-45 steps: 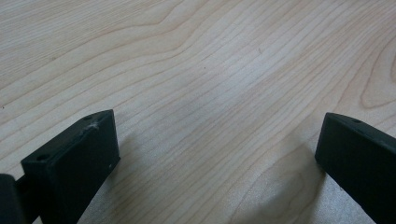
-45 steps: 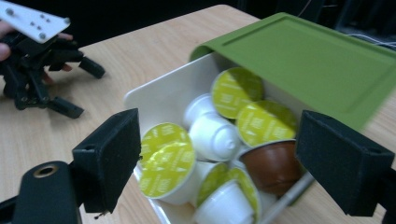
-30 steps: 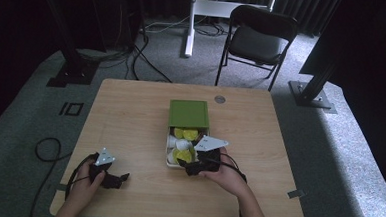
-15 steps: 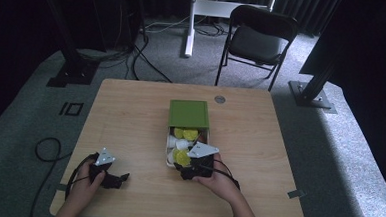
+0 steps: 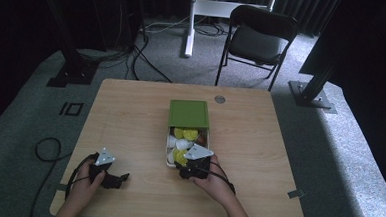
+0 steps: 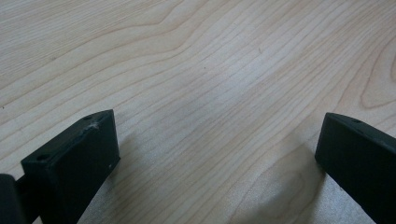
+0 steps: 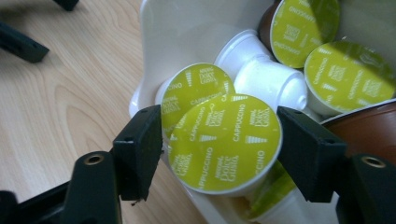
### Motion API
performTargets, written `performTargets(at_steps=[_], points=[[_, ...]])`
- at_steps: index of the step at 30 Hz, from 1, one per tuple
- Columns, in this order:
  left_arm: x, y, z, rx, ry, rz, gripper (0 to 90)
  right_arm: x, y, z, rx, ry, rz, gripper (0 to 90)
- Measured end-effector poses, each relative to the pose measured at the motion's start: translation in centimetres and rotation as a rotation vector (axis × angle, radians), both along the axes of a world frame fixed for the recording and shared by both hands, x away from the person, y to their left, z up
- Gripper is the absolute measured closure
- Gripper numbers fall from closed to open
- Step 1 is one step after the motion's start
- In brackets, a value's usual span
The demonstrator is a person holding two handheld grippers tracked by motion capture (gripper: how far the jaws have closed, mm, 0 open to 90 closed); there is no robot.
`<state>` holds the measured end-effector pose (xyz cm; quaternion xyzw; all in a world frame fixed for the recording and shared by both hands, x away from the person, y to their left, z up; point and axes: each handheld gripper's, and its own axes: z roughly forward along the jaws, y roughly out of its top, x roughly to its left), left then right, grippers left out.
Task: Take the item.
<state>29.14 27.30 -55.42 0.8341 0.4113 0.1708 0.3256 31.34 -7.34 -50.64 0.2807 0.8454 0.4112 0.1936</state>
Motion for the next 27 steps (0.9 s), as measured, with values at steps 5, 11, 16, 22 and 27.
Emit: performTargets(at_steps=[5, 11, 16, 22, 27], points=[[0.0, 0.0, 0.0, 0.0, 0.0, 0.0, 0.5, 0.2, 0.0, 0.0, 0.002, 0.006, -0.008, 38.3], [0.0, 0.0, 0.0, 0.0, 0.001, 0.0, 0.6, 0.3, 0.0, -0.1, 0.015, 0.022, -0.023, 39.4], [0.0, 0.0, 0.0, 0.0, 0.001, 0.0, 0.5, 0.4, 0.0, 0.0, 0.018, 0.032, -0.021, 39.8], [0.0, 0.0, 0.0, 0.0, 0.001, 0.0, 0.6, 0.7, -0.1, 0.4, 0.035, 0.043, -0.016, 40.2], [0.0, 0.0, 0.0, -0.001, 0.0, 0.001, 0.6, 0.9, -0.5, 1.2, 0.057, 0.032, -0.029, 40.2]])
